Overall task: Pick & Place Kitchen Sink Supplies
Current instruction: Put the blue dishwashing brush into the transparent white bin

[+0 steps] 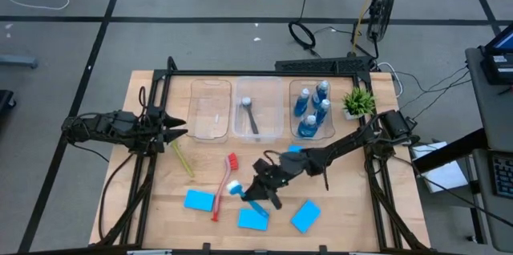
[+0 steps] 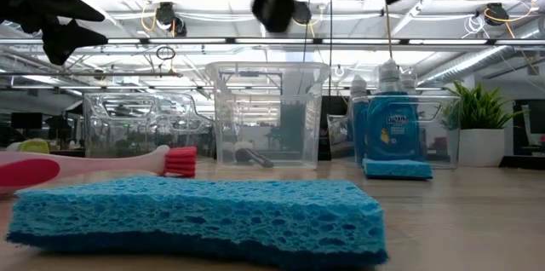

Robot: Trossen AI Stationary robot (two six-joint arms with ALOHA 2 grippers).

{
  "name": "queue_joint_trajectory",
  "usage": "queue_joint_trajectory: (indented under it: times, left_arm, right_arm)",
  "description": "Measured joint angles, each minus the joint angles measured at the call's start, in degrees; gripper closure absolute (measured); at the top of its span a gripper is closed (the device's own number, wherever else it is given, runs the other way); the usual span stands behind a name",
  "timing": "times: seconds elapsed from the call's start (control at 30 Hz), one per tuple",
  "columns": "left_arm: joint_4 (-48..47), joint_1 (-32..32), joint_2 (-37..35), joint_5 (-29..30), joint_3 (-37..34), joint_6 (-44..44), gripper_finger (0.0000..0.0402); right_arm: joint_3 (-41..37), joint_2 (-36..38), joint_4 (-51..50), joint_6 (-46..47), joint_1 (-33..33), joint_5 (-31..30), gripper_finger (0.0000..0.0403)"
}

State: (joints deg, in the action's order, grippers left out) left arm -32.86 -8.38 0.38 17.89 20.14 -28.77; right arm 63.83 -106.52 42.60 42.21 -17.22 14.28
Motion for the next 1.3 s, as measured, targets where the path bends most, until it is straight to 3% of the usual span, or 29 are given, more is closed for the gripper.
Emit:
queue_joint_trajectory:
  times: [0.27,0.63,0.97,1.1,1.3]
  left_arm:
    - [-0.1,0.0,0.0,0.0,0.0,0.0,0.0188]
    - [-0.2,0.0,0.0,-1.3,0.0,0.1,0.0188]
    - [-0.2,0.0,0.0,-1.4,0.0,0.0,0.0188]
    - [-0.2,0.0,0.0,-1.4,0.0,0.0,0.0188]
    - [-0.2,0.0,0.0,-1.4,0.0,0.0,0.0188]
  right_arm:
    - [0.1,0.1,18.9,-2.9,1.8,11.0,0.0391]
    - [0.1,0.1,43.1,-15.2,2.2,17.5,0.0388]
    - [0.1,0.1,47.2,-19.9,2.1,20.4,0.0391]
    - [0.1,0.1,46.0,-16.2,3.1,15.3,0.0391]
    - [0.1,0.2,37.4,-10.5,6.8,-4.1,0.0391]
